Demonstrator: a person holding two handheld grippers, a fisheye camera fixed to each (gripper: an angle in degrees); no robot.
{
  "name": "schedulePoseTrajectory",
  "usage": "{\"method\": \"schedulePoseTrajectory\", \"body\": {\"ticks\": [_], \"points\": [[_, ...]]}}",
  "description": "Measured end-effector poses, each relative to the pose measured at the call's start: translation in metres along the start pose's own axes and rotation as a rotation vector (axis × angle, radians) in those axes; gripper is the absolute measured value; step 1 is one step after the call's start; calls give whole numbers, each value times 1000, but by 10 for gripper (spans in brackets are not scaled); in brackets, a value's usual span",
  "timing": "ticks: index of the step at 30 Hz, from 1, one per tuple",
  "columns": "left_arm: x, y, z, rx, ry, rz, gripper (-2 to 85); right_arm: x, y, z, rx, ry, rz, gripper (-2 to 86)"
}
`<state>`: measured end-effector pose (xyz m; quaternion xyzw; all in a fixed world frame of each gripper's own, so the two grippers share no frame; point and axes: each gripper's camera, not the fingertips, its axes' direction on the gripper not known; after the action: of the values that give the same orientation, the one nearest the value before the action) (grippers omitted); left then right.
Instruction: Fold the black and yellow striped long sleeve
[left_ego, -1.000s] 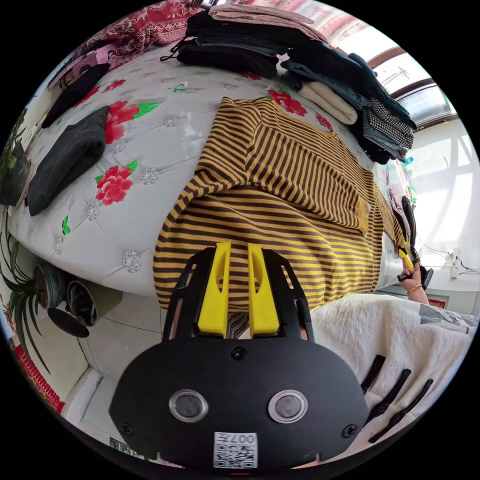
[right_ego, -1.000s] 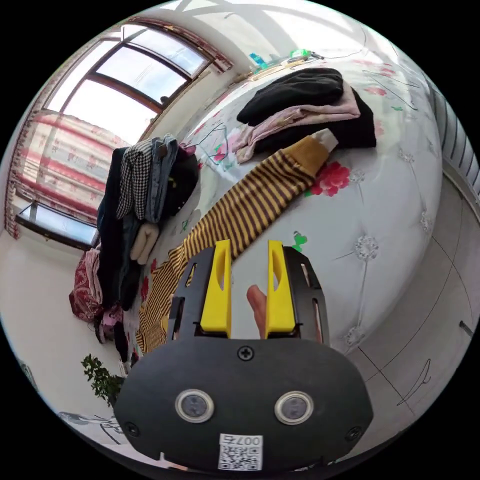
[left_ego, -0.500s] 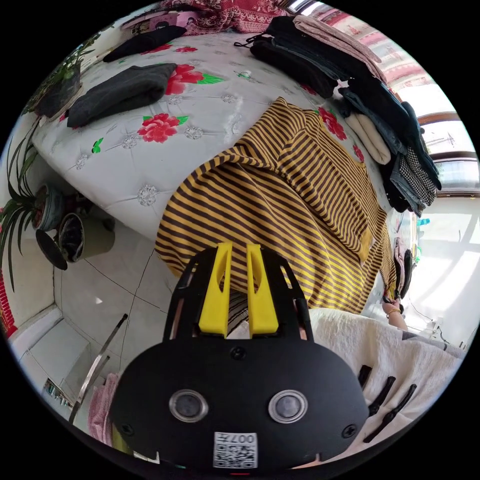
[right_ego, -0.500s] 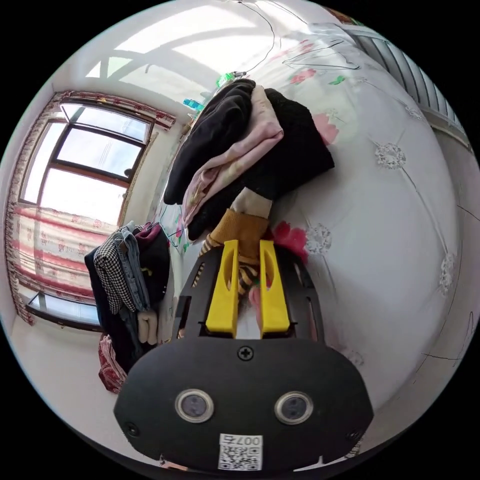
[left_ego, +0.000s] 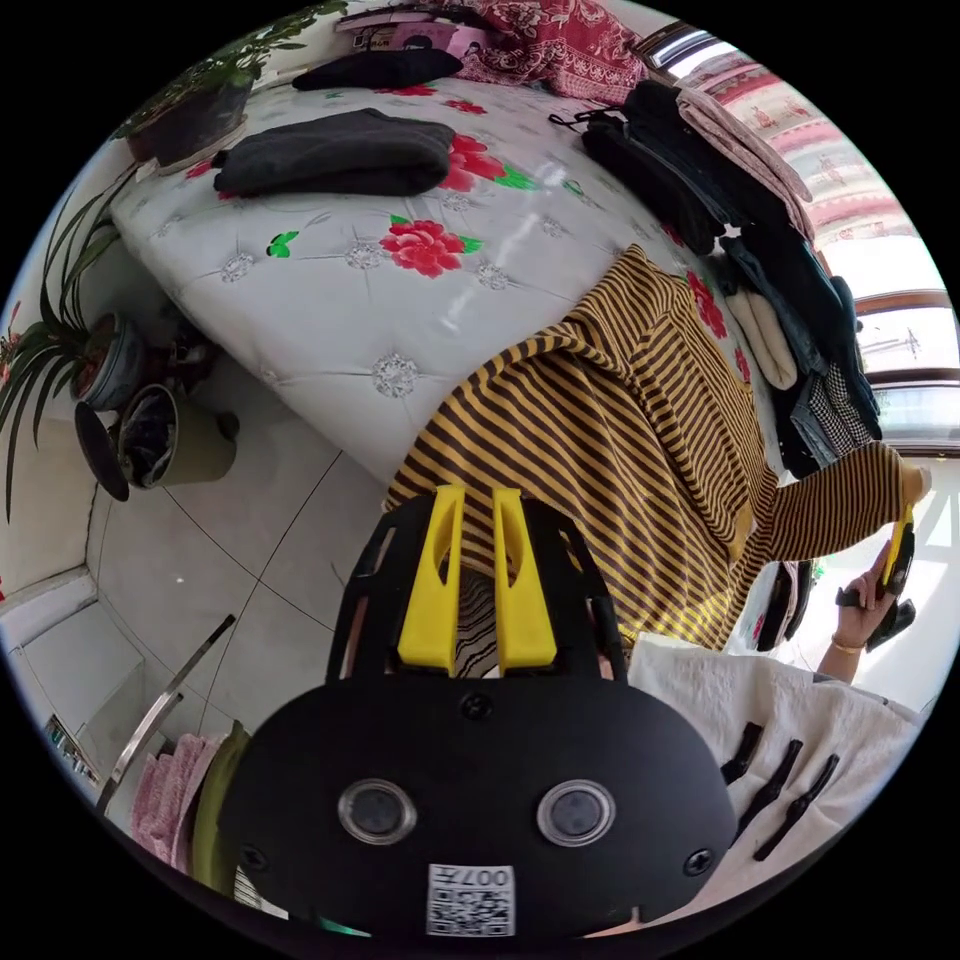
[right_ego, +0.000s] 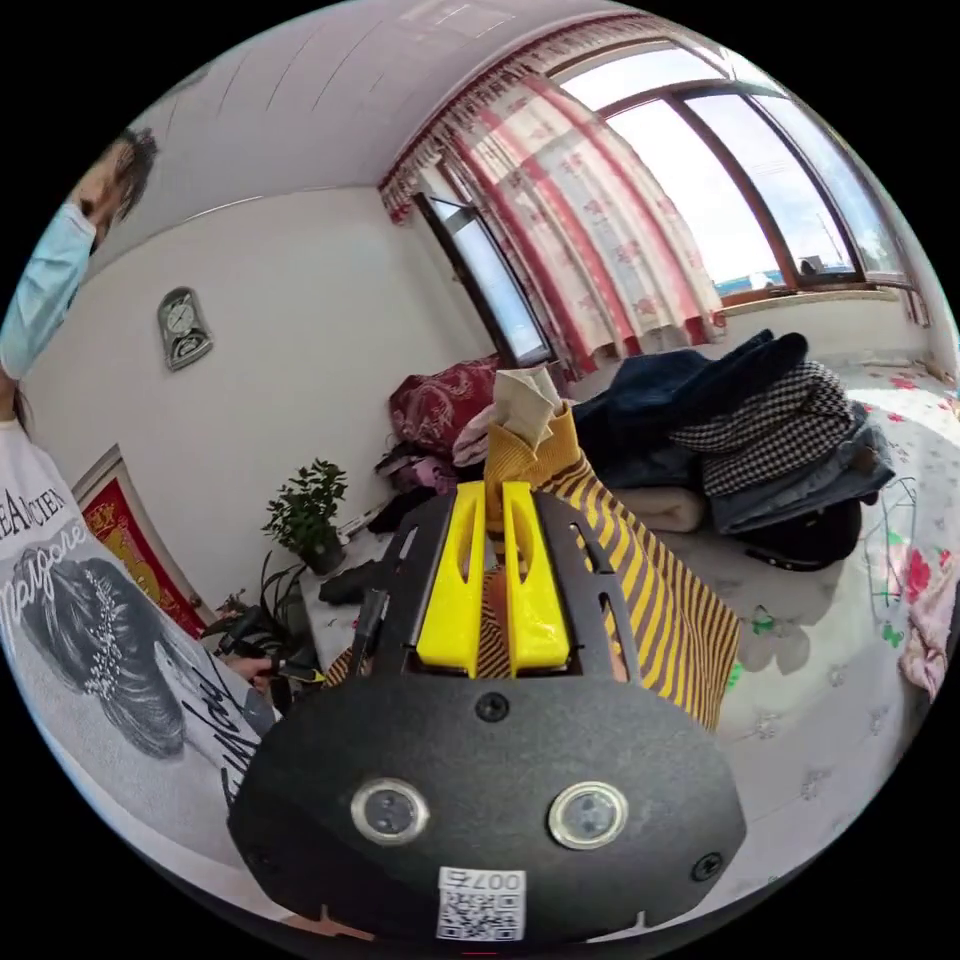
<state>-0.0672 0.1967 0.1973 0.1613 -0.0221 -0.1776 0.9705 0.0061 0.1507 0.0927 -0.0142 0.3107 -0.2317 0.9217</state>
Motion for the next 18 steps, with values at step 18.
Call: {"method": "schedulePoseTrajectory", "body": {"ticks": [18], "points": [[-113, -20, 10, -231, 44, 395, 140, -51, 188, -3, -546, 631, 580, 65]]}}
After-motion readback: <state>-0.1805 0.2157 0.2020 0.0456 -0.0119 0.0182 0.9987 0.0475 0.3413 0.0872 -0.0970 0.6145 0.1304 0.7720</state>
